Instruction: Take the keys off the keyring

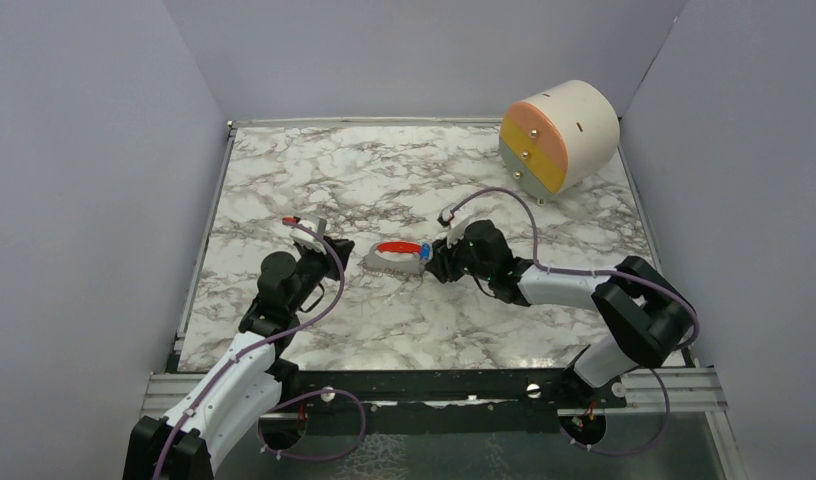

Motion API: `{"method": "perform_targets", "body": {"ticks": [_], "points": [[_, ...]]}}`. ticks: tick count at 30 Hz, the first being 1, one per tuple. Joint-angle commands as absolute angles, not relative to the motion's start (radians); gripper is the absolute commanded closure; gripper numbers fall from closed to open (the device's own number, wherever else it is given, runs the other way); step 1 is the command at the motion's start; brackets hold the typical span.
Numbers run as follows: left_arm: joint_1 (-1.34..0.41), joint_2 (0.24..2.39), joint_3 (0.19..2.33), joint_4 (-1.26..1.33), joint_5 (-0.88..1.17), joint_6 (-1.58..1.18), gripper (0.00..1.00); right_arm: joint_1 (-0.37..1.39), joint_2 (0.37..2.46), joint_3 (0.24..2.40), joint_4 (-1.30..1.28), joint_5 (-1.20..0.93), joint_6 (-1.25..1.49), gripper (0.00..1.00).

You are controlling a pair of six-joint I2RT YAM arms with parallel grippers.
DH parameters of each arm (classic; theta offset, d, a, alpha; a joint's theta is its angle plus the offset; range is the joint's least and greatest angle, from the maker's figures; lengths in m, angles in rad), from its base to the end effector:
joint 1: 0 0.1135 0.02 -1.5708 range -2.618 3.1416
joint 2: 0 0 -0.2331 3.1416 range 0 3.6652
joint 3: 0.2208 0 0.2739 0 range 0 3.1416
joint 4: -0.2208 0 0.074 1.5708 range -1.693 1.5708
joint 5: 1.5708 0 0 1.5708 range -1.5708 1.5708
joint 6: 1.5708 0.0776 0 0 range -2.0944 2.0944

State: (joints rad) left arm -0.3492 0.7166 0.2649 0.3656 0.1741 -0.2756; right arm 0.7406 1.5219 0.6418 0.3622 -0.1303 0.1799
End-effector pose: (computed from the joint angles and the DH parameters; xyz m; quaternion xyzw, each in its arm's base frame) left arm 0.2404 -0.1018 0.1910 0.0857 0.7314 -0.2679 0.6212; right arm 0.2561 0.2478 0.1038 -0.2701 0.8200 0.2731 0.4242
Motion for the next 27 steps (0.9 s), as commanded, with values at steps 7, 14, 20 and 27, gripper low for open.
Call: {"method": "perform_targets", "body": {"ticks": [7, 14, 20, 27], "points": [[-0.353, 0.731, 0.258, 0.383, 0.159, -0.285, 0.83, 0.753, 1.546, 0.625, 0.363, -0.133, 0.202, 0.99], [-0.352, 0.729, 0.259, 0.382, 0.166, -0.287, 0.83, 0.756, 1.586, 0.644, 0.359, -0.138, 0.201, 0.66], [-0.353, 0.719, 0.257, 0.379, 0.165, -0.287, 0.83, 0.759, 1.631, 0.65, 0.377, -0.147, 0.209, 0.72], [-0.352, 0.732, 0.261, 0.379, 0.161, -0.287, 0.83, 0.765, 1.655, 0.668, 0.378, -0.141, 0.199, 0.72]]}}
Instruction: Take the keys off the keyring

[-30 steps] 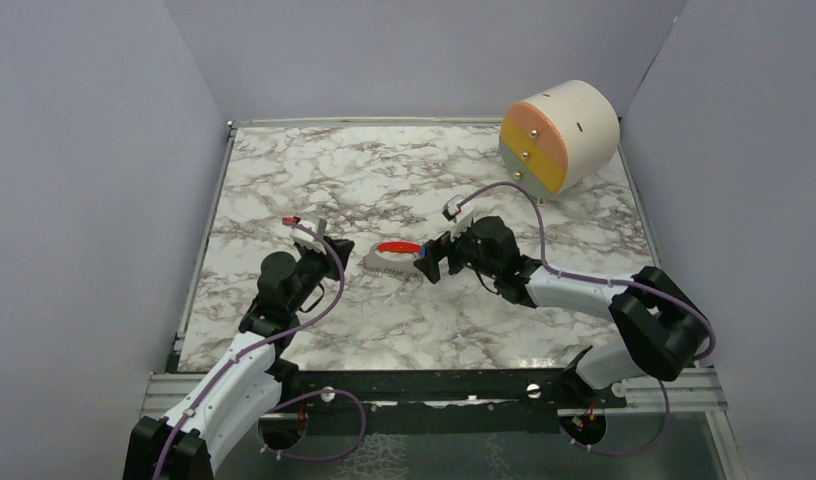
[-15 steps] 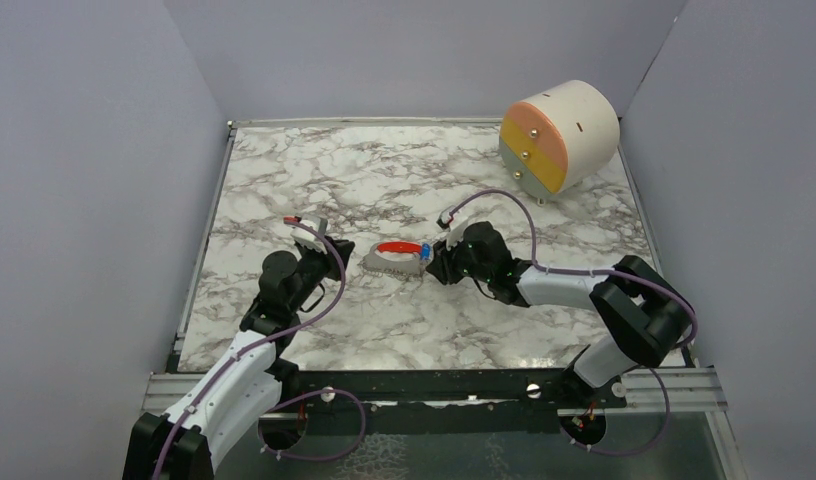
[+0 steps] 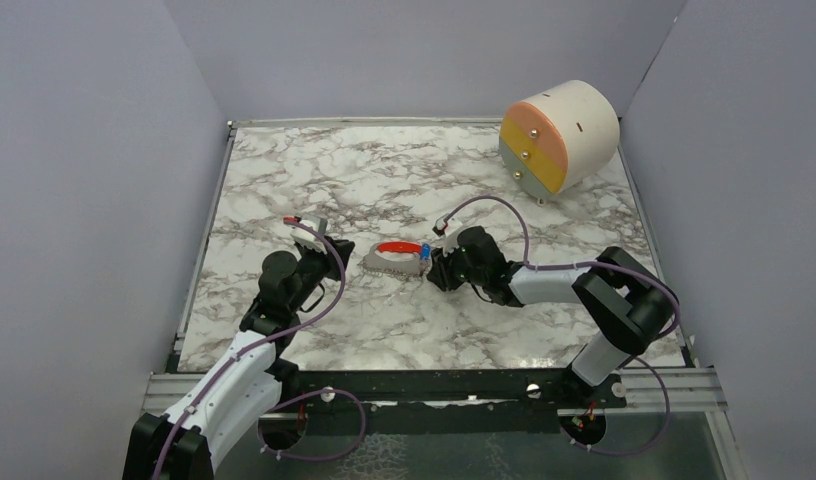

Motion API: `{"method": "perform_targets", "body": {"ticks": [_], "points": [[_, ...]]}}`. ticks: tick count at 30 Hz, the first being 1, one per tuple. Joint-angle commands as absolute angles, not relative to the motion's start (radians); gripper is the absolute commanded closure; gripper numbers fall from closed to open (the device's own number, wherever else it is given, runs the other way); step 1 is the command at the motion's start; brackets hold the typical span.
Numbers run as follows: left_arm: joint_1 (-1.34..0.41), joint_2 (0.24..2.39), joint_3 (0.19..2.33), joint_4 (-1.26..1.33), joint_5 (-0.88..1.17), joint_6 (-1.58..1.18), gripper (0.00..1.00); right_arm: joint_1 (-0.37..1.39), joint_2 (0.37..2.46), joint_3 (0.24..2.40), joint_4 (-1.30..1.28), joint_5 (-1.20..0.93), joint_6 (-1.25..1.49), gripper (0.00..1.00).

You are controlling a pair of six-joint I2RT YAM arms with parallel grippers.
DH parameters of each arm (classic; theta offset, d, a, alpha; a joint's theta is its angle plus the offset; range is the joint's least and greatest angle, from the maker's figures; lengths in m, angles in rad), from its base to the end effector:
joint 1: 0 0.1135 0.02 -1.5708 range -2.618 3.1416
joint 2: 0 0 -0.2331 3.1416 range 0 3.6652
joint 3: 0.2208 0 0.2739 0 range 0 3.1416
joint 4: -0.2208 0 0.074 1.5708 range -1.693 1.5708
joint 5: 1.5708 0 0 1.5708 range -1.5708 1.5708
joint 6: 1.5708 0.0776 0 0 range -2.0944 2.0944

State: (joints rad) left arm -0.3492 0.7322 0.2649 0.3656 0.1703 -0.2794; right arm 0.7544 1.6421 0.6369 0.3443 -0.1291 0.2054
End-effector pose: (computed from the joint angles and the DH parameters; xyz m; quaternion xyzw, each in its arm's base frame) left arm 0.2417 -0.1020 0.1872 0.0828 0.7370 -0.2665 0.6156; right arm 0.2479 0.2467 0.0599 -0.2703 0.8552 0.2538 0.3622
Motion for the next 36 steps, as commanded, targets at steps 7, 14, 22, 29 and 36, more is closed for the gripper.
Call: {"method": "perform_targets", "body": {"ticks": [7, 14, 22, 29, 36], "points": [[-0.352, 0.734, 0.261, 0.379, 0.161, -0.285, 0.83, 0.767, 1.673, 0.687, 0.388, -0.143, 0.191, 0.65], [-0.353, 0.733, 0.261, 0.379, 0.16, -0.282, 0.83, 0.768, 1.73, 0.73, 0.384, -0.15, 0.188, 0.72], [-0.353, 0.73, 0.258, 0.379, 0.155, -0.284, 0.83, 0.774, 1.744, 0.756, 0.357, -0.146, 0.181, 0.99], [-0.353, 0.735, 0.264, 0.379, 0.157, -0.29, 0.83, 0.793, 1.579, 0.848, 0.223, -0.074, 0.095, 0.99], [-0.353, 0.72, 0.291, 0.38, 0.209, -0.304, 0.79, 0.799, 1.409, 0.945, 0.113, -0.057, 0.028, 0.99]]}}
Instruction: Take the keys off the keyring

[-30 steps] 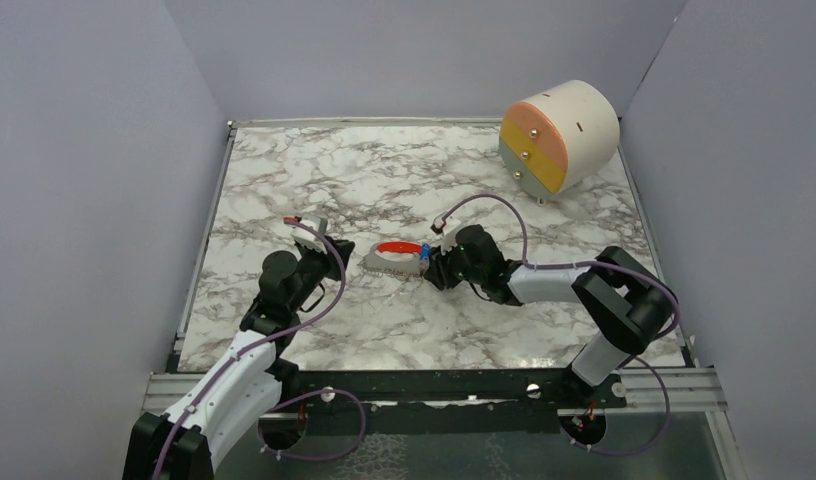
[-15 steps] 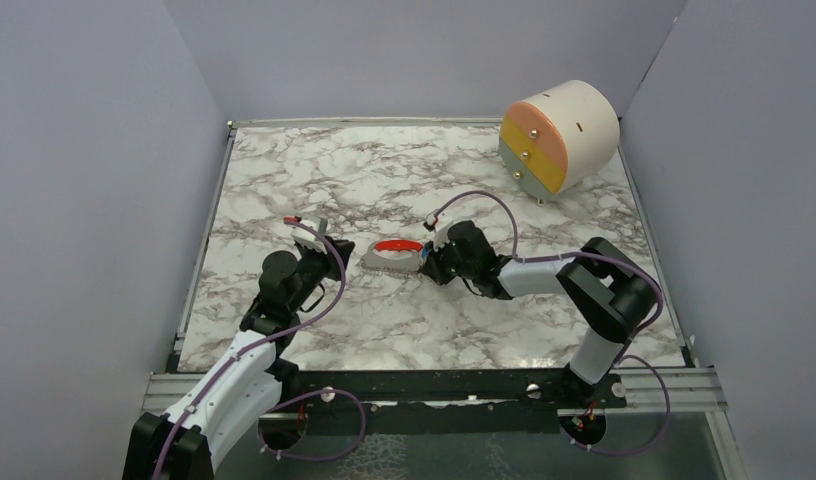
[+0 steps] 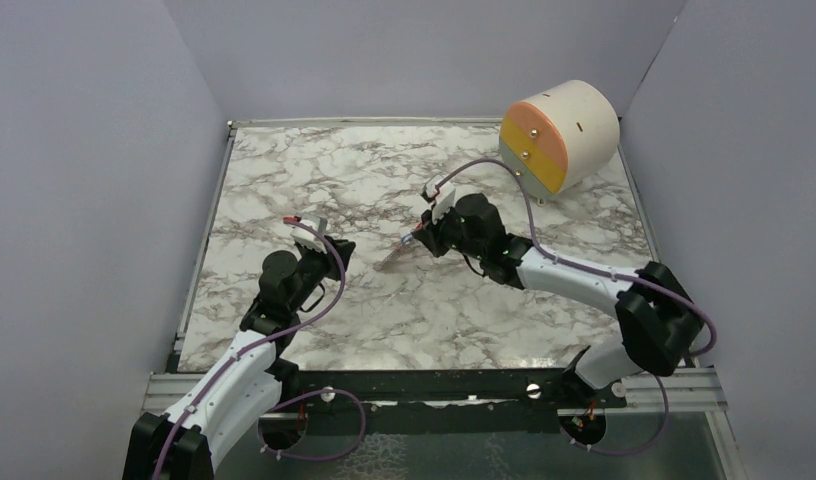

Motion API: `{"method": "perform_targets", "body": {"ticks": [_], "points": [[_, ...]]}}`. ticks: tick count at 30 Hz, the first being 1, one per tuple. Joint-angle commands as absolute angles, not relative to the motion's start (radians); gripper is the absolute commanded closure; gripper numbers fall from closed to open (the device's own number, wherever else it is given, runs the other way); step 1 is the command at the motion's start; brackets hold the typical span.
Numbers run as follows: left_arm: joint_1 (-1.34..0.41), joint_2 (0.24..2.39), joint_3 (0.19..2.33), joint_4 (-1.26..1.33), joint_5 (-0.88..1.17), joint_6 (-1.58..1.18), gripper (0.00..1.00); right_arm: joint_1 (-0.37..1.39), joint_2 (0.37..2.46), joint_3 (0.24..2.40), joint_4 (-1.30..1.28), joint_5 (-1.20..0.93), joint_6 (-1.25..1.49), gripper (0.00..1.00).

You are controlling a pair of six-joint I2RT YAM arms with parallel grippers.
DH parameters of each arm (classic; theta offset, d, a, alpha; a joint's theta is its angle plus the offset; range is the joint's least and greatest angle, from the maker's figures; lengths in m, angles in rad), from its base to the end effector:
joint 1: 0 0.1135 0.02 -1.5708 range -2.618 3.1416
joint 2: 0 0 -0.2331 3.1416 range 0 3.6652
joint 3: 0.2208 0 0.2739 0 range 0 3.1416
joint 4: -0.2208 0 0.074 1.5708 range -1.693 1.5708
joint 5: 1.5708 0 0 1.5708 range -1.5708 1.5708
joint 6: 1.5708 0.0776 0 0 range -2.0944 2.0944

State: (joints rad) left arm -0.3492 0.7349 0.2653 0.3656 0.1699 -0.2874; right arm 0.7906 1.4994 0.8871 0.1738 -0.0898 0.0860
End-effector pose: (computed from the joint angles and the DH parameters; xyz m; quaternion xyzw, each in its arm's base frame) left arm 0.2419 -0.1020 0.1867 0.0796 0.7381 -0.2686 0.6138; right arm 0.2719 0.2846 0.1773 -0.3135 0.7830 0.2617 0.4691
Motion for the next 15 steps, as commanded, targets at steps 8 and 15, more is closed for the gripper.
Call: {"method": "perform_targets", "body": {"ticks": [8, 15], "points": [[-0.354, 0.704, 0.347, 0.398, 0.354, -0.32, 0.81, 0.801, 1.284, 0.974, 0.059, -0.079, 0.017, 0.99], [-0.38, 0.717, 0.374, 0.513, 0.41, -0.452, 0.81, 0.808, 1.237, 0.978, 0.038, -0.082, 0.019, 0.99]]}}
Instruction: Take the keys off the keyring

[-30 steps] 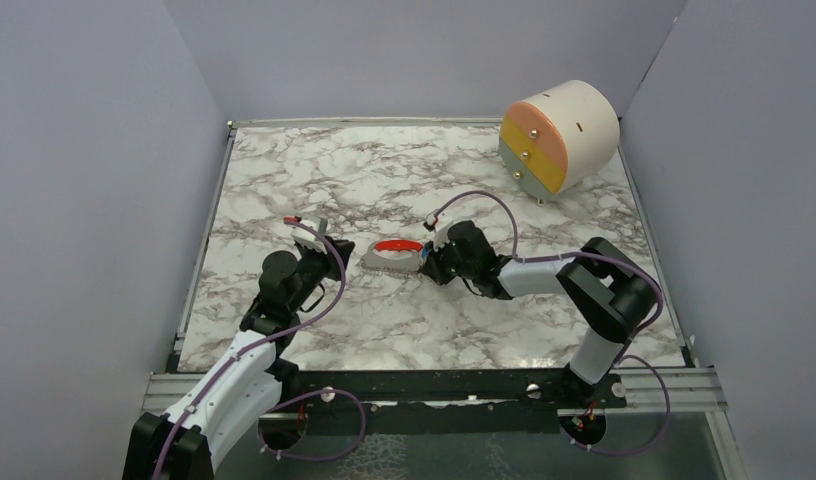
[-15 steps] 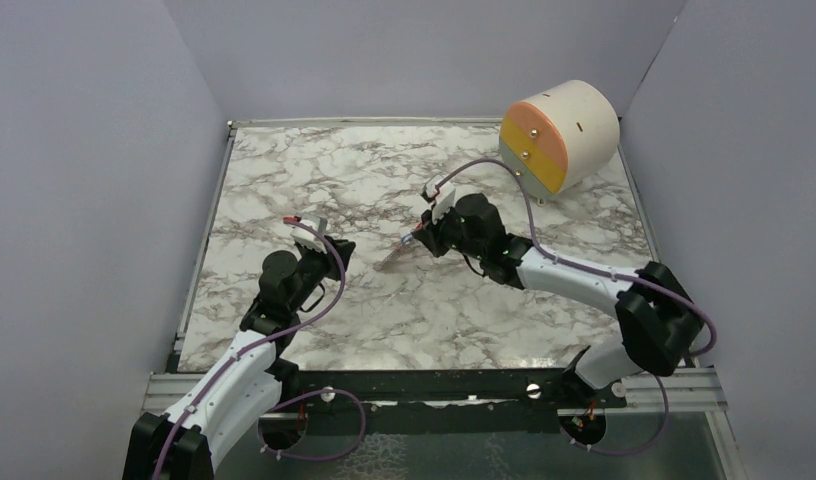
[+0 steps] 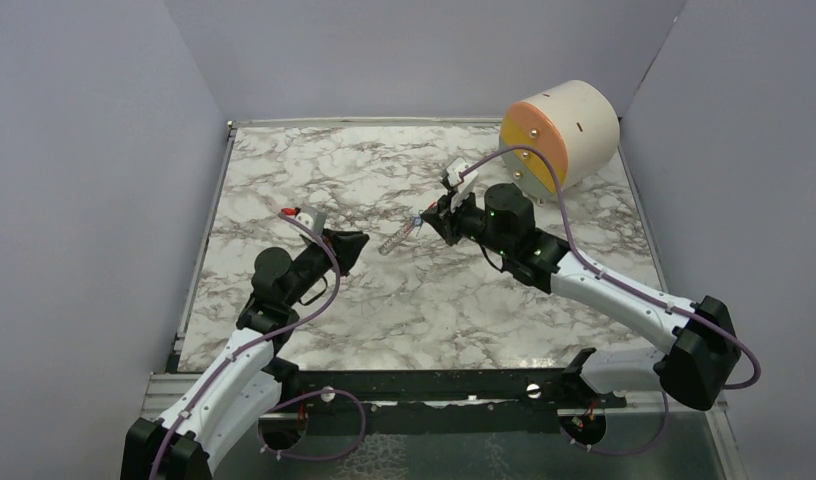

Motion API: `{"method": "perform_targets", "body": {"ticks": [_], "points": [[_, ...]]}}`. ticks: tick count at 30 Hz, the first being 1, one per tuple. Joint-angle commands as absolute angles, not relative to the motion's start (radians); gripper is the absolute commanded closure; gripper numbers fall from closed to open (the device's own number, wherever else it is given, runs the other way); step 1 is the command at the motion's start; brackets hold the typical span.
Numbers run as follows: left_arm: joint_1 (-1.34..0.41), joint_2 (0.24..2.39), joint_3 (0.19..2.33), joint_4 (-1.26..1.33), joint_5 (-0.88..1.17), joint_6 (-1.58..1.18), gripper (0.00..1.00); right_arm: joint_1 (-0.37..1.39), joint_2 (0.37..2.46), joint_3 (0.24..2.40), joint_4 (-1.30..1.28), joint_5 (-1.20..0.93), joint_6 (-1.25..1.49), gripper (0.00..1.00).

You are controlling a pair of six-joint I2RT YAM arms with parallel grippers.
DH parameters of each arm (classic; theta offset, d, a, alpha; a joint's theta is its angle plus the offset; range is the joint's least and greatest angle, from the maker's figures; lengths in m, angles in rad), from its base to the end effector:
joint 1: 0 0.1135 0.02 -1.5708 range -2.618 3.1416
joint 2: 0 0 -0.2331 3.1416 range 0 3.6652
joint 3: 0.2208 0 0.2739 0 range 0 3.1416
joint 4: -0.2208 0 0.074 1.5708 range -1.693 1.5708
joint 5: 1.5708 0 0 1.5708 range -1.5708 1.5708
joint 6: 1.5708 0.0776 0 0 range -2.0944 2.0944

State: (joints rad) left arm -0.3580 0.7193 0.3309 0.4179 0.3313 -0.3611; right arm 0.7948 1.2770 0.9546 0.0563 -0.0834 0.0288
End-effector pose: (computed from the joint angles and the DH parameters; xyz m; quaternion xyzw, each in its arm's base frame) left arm 0.2366 -0.1155 0.2257 0.1172 0.6872 -0.3565 0.6220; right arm 0.2552 0.2693 0.2690 -0.3202 0.7270 0.2731 0.5426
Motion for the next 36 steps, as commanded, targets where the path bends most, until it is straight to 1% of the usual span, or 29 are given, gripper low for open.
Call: {"method": "perform_targets", "body": {"ticks": [1, 5, 8, 11, 13, 18, 22, 27, 36], "points": [[-0.396, 0.719, 0.386, 0.515, 0.418, -0.458, 0.79, 0.808, 1.232, 0.979, 0.036, -0.081, 0.018, 0.99], [-0.463, 0.731, 0.42, 0.518, 0.428, -0.449, 0.72, 0.811, 1.212, 0.978, 0.042, -0.082, 0.025, 0.99], [-0.531, 0.743, 0.428, 0.524, 0.394, -0.416, 0.67, 0.814, 1.202, 0.977, 0.05, -0.084, 0.03, 0.99], [-0.597, 0.769, 0.436, 0.535, 0.366, -0.357, 0.58, 0.817, 1.197, 0.979, 0.046, -0.086, 0.034, 0.99], [-0.633, 0.795, 0.446, 0.548, 0.352, -0.316, 0.54, 0.819, 1.195, 0.979, 0.04, -0.085, 0.036, 0.99], [-0.69, 0.875, 0.472, 0.566, 0.307, -0.269, 0.47, 0.824, 1.176, 0.973, 0.029, -0.083, 0.038, 0.99], [-0.735, 0.926, 0.493, 0.582, 0.262, -0.237, 0.38, 0.825, 1.16, 0.969, 0.021, -0.083, 0.038, 0.99], [-0.781, 0.968, 0.519, 0.59, 0.176, -0.183, 0.34, 0.827, 1.148, 0.964, 0.016, -0.085, 0.041, 0.99], [-0.821, 0.998, 0.532, 0.605, 0.038, -0.077, 0.32, 0.831, 1.123, 0.95, 0.003, -0.092, 0.046, 0.99]]}}
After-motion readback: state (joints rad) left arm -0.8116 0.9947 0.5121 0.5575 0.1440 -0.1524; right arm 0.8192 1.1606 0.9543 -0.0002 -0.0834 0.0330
